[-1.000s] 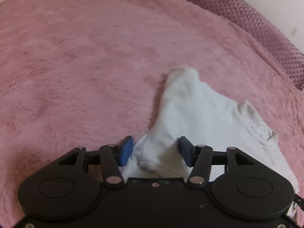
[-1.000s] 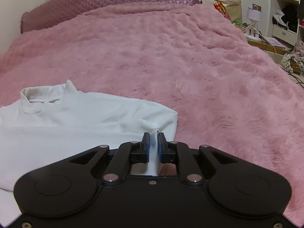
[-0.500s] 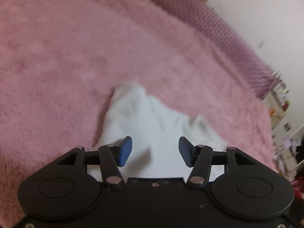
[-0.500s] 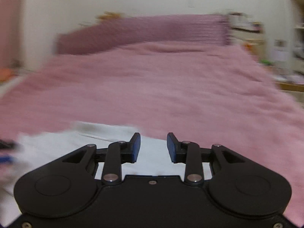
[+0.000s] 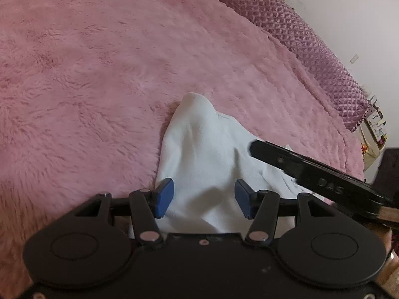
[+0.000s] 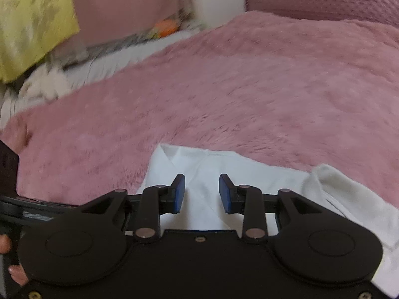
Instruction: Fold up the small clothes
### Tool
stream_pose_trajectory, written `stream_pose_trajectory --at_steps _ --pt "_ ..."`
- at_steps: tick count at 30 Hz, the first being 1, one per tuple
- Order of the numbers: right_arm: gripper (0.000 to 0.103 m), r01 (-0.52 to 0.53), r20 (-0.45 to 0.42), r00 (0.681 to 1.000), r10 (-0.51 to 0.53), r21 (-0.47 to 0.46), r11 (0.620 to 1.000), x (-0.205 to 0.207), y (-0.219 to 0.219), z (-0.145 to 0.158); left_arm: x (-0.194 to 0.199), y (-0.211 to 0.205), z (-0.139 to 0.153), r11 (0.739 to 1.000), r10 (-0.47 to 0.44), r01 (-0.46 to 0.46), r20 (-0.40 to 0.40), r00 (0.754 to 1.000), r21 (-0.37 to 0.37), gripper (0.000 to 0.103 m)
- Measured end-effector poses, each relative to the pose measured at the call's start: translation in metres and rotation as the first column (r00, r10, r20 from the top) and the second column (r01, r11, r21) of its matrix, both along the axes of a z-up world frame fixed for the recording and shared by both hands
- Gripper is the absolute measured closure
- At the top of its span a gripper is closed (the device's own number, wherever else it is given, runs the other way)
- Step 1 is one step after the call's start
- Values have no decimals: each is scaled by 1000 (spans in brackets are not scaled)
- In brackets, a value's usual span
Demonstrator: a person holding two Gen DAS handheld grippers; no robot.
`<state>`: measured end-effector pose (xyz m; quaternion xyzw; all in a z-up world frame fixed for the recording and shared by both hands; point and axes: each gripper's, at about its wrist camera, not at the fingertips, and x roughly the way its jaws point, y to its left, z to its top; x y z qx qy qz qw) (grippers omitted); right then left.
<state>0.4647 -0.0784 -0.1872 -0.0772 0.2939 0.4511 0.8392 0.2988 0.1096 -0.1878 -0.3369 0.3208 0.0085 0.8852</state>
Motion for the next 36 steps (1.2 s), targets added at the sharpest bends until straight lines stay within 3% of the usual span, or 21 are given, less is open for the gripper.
stream_pose_trajectory --at_steps 6,8,9,17,19,20,22,23,25,27,31,36 --pt "72 -82 -40 996 81 -30 996 3 16 -10 -2 2 -1 1000 2 -2 1 1000 -25 45" --pt "98 -90 -58 994 88 -36 995 7 20 -14 -3 2 -1 1000 2 -2 2 1000 -24 45" --pt "101 -72 -42 997 71 -46 996 6 22 -15 -3 0 -1 1000 3 -3 4 1000 -20 45" --pt "102 77 61 996 -66 -201 977 -5 42 -36 -1 0 -5 1000 -10 10 -4 1000 8 45" --pt "99 92 67 994 -81 -184 979 -9 37 -29 0 2 0 1000 -2 2 -10 1000 -6 45" --pt "97 106 62 993 -98 -130 986 -15 27 -19 -2 2 4 1000 2 -2 -4 1000 -11 45" --pt "71 149 54 987 -150 18 989 -33 -10 8 -8 2 18 1000 -2 1 23 1000 14 45" --pt "65 176 60 982 -181 70 982 -46 -30 19 -11 1 23 1000 -8 7 45 999 25 45" --pt "61 261 89 958 -271 108 959 -76 -74 36 -17 -2 30 999 -40 38 87 995 22 45" --pt "61 371 124 915 -384 115 921 -110 -118 42 -18 -7 30 997 -73 74 98 992 -4 44" --pt "61 562 168 816 -554 -5 827 -166 -178 27 -11 -17 19 996 -91 91 39 995 12 44" --pt "63 631 123 774 -621 -80 772 -185 -203 1 -3 -22 8 994 -90 91 -10 996 53 44"
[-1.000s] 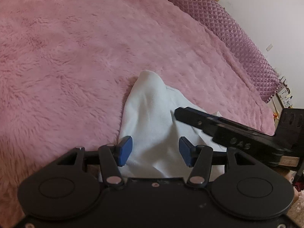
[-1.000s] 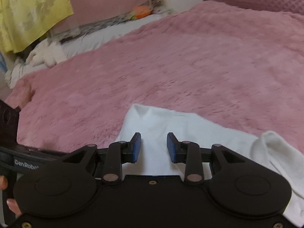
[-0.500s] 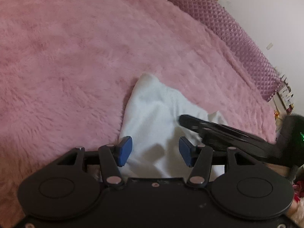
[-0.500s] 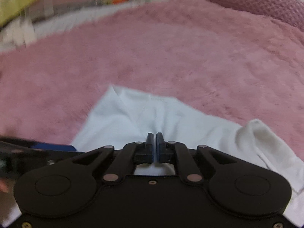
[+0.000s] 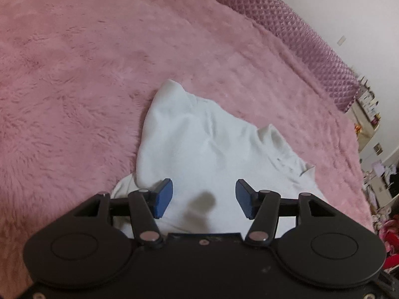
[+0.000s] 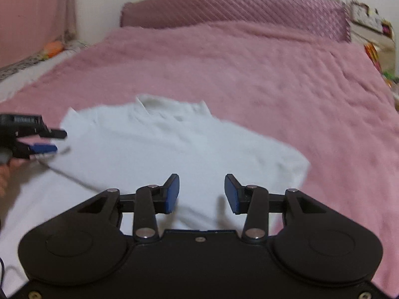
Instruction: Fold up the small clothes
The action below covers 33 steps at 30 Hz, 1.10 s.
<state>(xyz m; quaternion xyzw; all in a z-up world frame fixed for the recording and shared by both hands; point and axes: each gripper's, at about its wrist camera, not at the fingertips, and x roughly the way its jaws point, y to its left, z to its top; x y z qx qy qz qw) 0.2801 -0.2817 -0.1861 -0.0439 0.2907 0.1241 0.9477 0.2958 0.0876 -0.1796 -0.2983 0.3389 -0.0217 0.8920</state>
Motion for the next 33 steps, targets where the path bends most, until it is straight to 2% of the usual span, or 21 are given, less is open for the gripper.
stream_pose_trajectory --at_steps 3,7,10,13,16,20,21,24,33 --pt "63 45 -12 999 -45 9 999 -6 -1 -5 5 -3 2 1000 -7 7 -18 1000 23 44" --pt "64 132 2 991 -133 119 984 -13 -6 3 -3 -3 13 1000 11 -10 0 1000 12 44" --pt "63 214 28 975 -218 108 971 -21 -9 1 -10 -5 18 1000 15 -15 12 1000 -3 44" --pt "63 248 -11 969 -249 143 958 -11 -16 -6 -11 -9 14 1000 8 -8 0 1000 12 43" --pt "63 277 -32 961 -275 119 954 0 -19 -14 -12 -9 11 1000 14 -14 -7 1000 10 43" --pt "63 312 -113 949 -295 191 931 6 -28 -22 -12 -8 12 1000 4 -4 -5 1000 27 43" --pt "68 310 -116 949 -292 205 928 6 -29 -23 -12 -8 11 1000 2 -2 -5 1000 28 43" --pt "100 298 -111 954 -279 215 930 4 -27 -23 -10 -8 11 999 1 -1 -4 1000 32 43" --pt "102 325 -56 946 -320 229 918 -12 -35 -16 -13 -13 13 999 2 -2 3 1000 37 43"
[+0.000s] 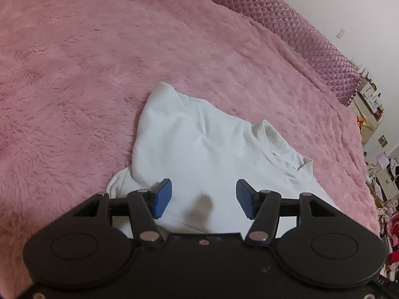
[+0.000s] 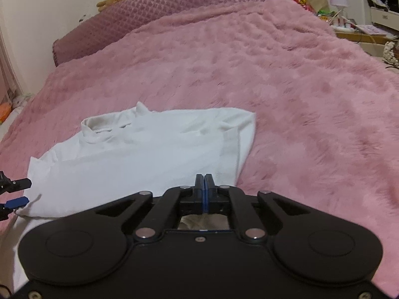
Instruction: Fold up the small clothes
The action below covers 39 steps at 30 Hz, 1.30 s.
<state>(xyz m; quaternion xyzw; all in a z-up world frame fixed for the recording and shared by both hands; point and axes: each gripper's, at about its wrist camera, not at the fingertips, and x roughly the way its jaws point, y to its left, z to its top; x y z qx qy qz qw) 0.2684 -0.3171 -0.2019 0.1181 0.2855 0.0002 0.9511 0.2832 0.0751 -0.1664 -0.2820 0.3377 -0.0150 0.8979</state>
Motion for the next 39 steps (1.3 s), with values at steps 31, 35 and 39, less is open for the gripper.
stream_pose_trajectory --at_steps 31,35,39 --pt "92 48 -22 999 -48 -14 999 12 -17 -6 4 -26 3 993 -104 103 10 995 58 42" --pt "80 31 -41 999 -31 4 1000 11 -20 -11 4 -28 1 992 -106 105 1 994 65 42" --pt "83 2 -39 999 -1 18 1000 15 -15 -10 4 -30 1 992 -107 107 -4 994 69 42"
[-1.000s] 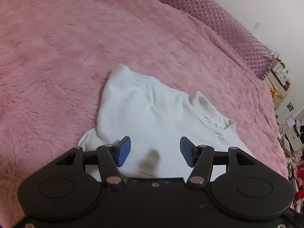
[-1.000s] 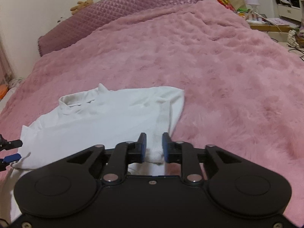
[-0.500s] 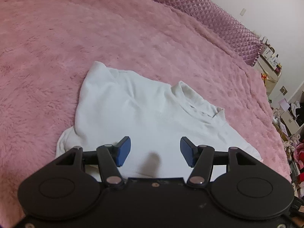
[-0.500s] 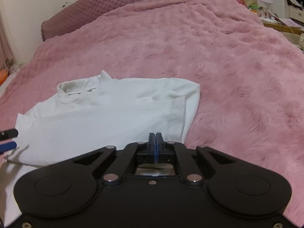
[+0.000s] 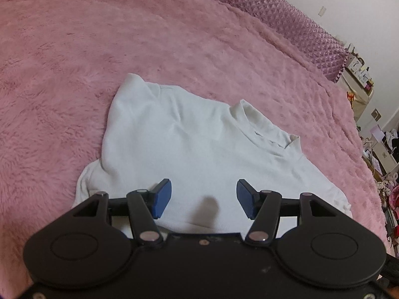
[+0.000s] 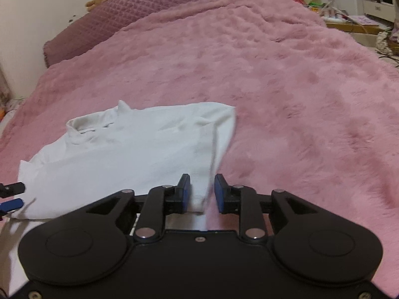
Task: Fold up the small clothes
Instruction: 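Pinch the folded shirt edge with the right tool and adjust it, then move the right tool to the shirt hem and close on it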
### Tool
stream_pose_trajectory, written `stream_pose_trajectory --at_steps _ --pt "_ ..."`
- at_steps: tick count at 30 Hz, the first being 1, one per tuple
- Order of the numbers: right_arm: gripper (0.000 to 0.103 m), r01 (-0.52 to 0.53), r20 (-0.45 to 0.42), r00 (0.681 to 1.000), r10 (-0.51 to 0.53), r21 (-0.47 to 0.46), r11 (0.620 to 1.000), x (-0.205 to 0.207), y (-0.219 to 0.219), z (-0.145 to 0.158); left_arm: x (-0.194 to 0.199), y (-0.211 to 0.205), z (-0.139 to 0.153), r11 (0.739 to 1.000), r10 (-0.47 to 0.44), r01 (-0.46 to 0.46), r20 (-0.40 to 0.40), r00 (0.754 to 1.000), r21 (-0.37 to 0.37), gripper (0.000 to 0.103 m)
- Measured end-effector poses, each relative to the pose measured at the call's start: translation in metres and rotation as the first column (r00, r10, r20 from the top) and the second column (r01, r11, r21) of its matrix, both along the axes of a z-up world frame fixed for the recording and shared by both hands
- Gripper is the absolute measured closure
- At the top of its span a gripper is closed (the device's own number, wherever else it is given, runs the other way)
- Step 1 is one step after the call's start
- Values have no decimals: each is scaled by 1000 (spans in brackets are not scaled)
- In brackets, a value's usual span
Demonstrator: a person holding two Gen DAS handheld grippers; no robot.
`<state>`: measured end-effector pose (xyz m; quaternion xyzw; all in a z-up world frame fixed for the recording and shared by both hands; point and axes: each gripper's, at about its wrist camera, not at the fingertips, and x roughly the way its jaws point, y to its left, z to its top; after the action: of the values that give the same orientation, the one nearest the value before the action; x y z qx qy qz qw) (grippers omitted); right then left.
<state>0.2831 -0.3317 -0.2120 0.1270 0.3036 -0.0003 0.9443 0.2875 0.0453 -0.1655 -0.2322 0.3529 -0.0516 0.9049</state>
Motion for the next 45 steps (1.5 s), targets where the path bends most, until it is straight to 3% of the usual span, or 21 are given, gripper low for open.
stream_pose_trajectory --at_steps 1,2,9,14,17,19,21,22,28,33,35,40,45 --pt "95 4 5 1000 -4 -16 1000 0 2 1 0 0 0 1000 0 0 -1 1000 0 42" --pt "101 8 6 1000 -8 -25 1000 0 3 2 0 0 0 1000 0 0 -2 1000 -1 42" --pt "102 67 -10 998 -67 -42 997 -8 -8 3 -3 6 1 1000 7 -7 -7 1000 15 42" --pt "101 65 -58 996 -66 -20 998 -15 -9 2 -11 12 2 1000 17 -17 -19 1000 -24 42" --pt "96 3 -20 1000 -4 -17 1000 -39 -1 24 -28 16 23 999 -27 28 15 1000 -25 42" --pt "71 -50 15 999 50 -26 998 -64 6 41 -46 21 40 996 -83 84 34 996 -14 42" --pt "60 -116 31 993 118 -49 992 -91 16 57 -70 27 56 989 -145 145 43 988 15 42" --pt "59 -145 30 989 147 -67 987 -106 20 63 -83 29 62 984 -174 173 42 984 33 42" --pt "59 -292 -109 953 282 -92 952 -180 30 76 -166 52 78 959 -269 274 -62 961 77 41" --pt "58 -354 -320 896 307 -101 930 -225 30 56 -227 70 67 949 -257 285 -193 947 132 41" --pt "58 -364 -384 872 304 -95 926 -235 28 45 -244 79 57 951 -254 285 -226 940 119 41" --pt "58 -352 -437 834 336 49 935 -245 13 30 -272 103 41 970 -211 235 -259 942 65 41" --pt "58 -308 -460 831 313 87 947 -244 12 16 -271 117 34 979 -159 188 -281 946 78 41"
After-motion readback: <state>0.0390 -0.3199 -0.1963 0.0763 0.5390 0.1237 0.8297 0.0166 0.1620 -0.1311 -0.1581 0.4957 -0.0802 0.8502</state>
